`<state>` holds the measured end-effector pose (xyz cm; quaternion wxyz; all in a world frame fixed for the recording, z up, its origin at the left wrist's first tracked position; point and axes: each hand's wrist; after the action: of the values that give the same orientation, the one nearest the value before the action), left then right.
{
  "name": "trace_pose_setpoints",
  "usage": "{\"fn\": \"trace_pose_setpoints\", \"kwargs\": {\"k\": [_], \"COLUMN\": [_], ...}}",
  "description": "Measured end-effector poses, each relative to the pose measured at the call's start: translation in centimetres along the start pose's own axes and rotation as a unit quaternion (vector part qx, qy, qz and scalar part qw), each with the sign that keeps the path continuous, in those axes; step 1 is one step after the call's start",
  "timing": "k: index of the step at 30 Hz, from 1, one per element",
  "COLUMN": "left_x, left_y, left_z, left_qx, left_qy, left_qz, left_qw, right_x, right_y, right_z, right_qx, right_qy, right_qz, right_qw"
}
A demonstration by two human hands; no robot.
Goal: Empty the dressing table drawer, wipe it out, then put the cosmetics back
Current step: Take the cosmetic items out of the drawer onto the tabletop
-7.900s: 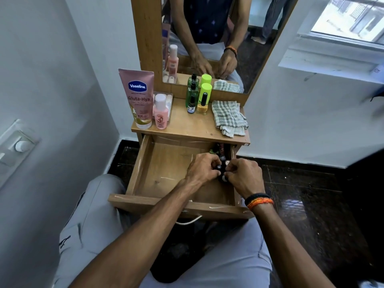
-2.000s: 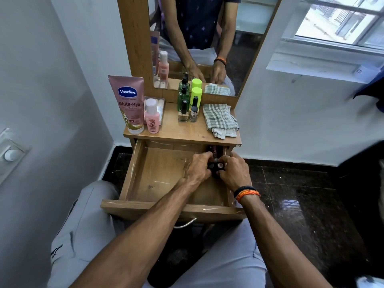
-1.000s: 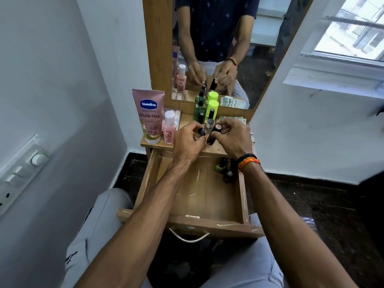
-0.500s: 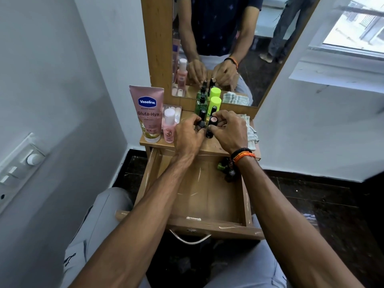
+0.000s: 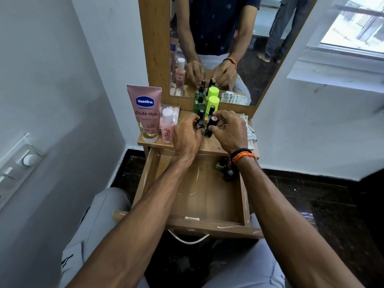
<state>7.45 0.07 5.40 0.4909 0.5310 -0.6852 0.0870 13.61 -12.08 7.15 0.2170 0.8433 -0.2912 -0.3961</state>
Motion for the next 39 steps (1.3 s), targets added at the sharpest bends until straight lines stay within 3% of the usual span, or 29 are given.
{"fn": "trace_pose_setpoints", "kwargs": {"k": [20,29,34,39], "left_x": [0.5,1.2,0.5,-1.3], "left_y": [0.8,1.7,1.3,-0.2], "left_z": [1.3,4.6,6.9,8.8], "left_qx": [0.013,0.067,-0.001,-0.181], "left_qy": [-0.001,-0.029,-0.053,-0.051], "left_qz": [0.025,-0.023,-0.018,-0.008], "left_qw": [1.000,0.997,0.998,0.982], "right_x": [-0.8,1.5,3.3,4.4], "right_y": [1.2,5.1,6.4,6.2], "right_z": [0.7,4.2,7.3,9.8], "right_qx": [0.001,0.065,0.035,-0.033], "right_qy": [-0.004,-0.058,-0.108,-0.122], "right_qz": [-0.004,-0.002,0.033,0.094], "right_qw": [1.000,0.996,0.993,0.988]}}
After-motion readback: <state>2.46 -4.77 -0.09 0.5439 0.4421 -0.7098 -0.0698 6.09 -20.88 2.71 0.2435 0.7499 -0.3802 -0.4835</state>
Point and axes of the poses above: each hand's wrist, its own z-axis away from the middle knuckle, its own y-axis out of the back of the hand, x = y × z, and after that the axes turned 14 degrees about x, right-handed
